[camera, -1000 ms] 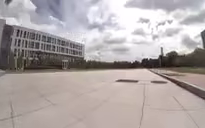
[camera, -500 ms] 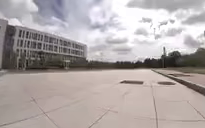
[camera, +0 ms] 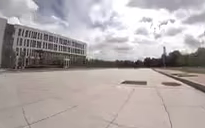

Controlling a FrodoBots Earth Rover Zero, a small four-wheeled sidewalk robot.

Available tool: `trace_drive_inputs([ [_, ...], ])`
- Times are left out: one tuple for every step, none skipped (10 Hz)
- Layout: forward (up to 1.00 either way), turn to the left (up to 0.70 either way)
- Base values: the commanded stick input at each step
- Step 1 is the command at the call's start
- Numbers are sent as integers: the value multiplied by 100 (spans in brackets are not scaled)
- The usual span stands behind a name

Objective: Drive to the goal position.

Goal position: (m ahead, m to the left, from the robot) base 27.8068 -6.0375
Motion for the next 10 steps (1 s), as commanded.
trace_drive_inputs([
  [70, 4],
  [70, 2],
  [70, 0],
  [70, -2],
  [70, -23],
  [70, -35],
  [70, -17],
  [70, -1],
  [70, 6],
  [70, 2],
])
